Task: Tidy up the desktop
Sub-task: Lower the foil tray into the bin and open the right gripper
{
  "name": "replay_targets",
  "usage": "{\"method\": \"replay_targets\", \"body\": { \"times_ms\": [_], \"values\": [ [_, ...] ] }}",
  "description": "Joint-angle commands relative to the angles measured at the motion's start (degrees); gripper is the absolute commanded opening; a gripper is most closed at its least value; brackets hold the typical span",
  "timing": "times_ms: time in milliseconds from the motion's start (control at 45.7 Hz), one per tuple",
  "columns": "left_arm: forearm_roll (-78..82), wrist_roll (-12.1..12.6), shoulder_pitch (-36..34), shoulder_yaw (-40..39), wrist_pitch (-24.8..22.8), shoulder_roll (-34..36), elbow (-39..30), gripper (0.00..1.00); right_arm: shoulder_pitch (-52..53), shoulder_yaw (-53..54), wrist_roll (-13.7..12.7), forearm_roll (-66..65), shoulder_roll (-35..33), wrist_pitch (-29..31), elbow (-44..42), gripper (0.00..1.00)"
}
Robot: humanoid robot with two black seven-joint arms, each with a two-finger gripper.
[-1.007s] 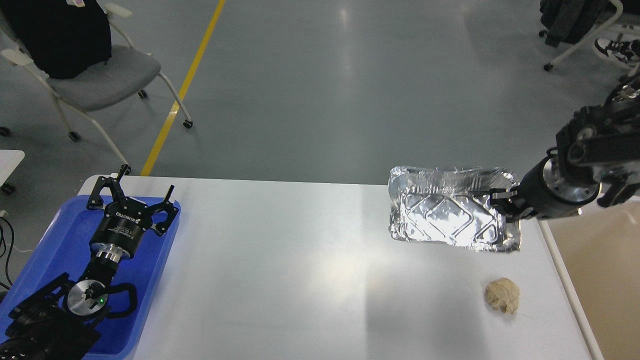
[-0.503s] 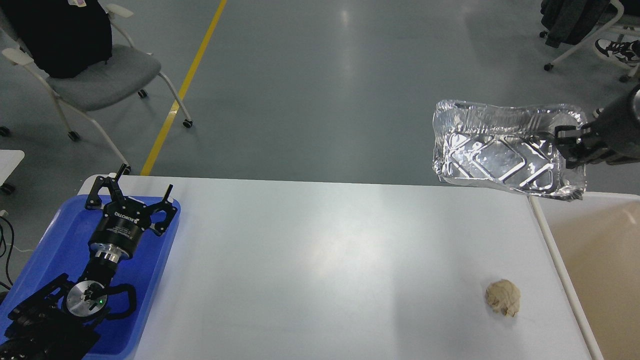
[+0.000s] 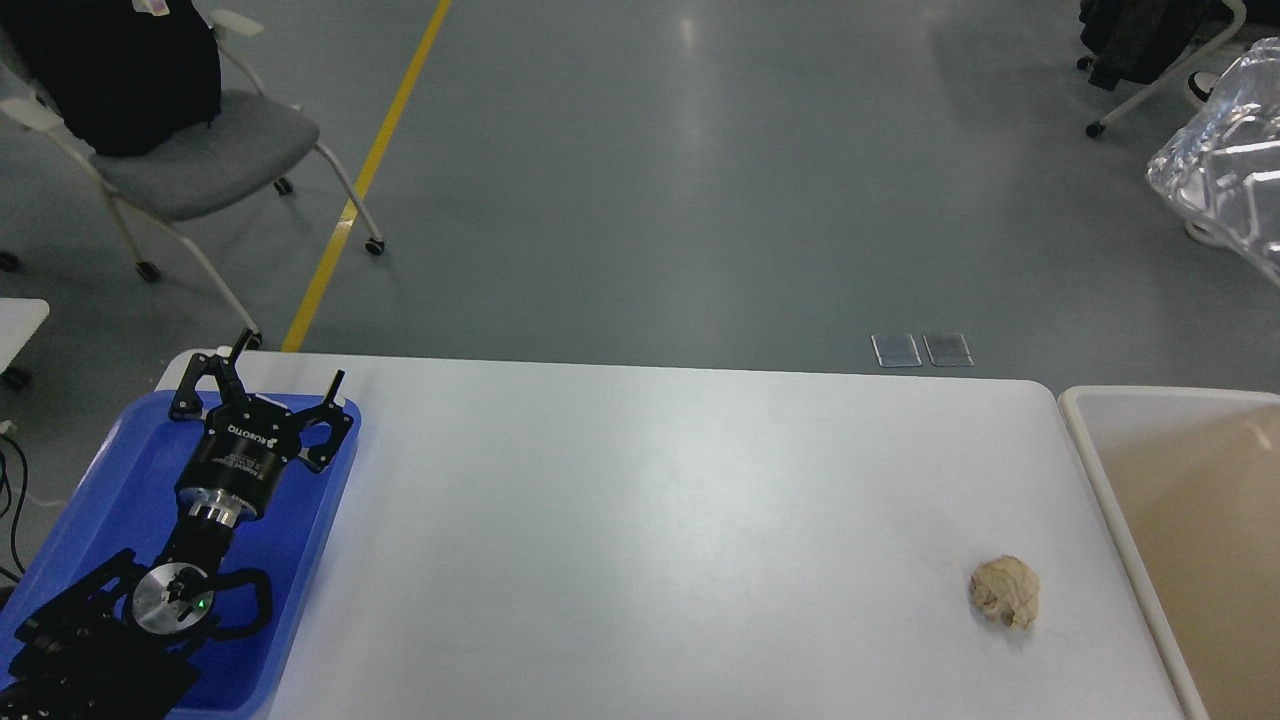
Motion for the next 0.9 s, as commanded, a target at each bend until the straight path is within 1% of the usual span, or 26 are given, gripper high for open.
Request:
{"method": "replay_targets", "body": {
  "times_ms": [0,66,153,263,416,525,613,700,875],
  "values": [
    [0.0,0.01,0.01,-0.01,-0.01,0.01,0.0,0.99,-28.74,23.47,-0.27,3.19,-5.22,-17.87,-7.56,0.0],
    [0.0,0.01,0.01,-0.01,-0.01,0.01,0.0,0.99,-37.53,30.76,-0.27,5.04,-2.86,-21.91,-12.3,0.0],
    [0.0,0.01,-0.08,0.08,-0.01,0.01,0.0,0.99,-47.99,38.77,-0.27,6.19,1.19,-24.12,-20.3,0.0],
    [0.0,0.01,-0.08,0.08,-0.01,0.01,0.0,0.99,-59.51,47.73,-0.27,6.98,6.63,-23.77,-30.23,0.0],
    [0.0,0.01,-0.08,0.08,-0.01,-0.08,0.0,0.99,-72.79,58.99,0.0,6.8,16.47,-20.52,-45.17,0.0],
    [0.0,0.01,-0.08,0.17,0.08,-0.08,0.0,0.99,-77.63,61.29,0.44,6.63,22.81,-18.15,-53.97,0.0],
    [0.0,0.01,-0.17,0.17,0.08,-0.08,0.0,0.99,-79.48,62.25,0.52,6.89,27.46,-17.18,-58.72,0.0],
    [0.0,-0.07,-0.17,0.17,0.08,-0.08,0.0,0.99,-81.15,64.53,0.52,6.98,30.11,-17.09,-60.75,0.0],
    [0.0,-0.07,-0.17,0.17,0.08,-0.08,0.0,0.99,-83.26,67.7,0.52,6.98,32.75,-17.0,-60.92,0.0]
  ]
}}
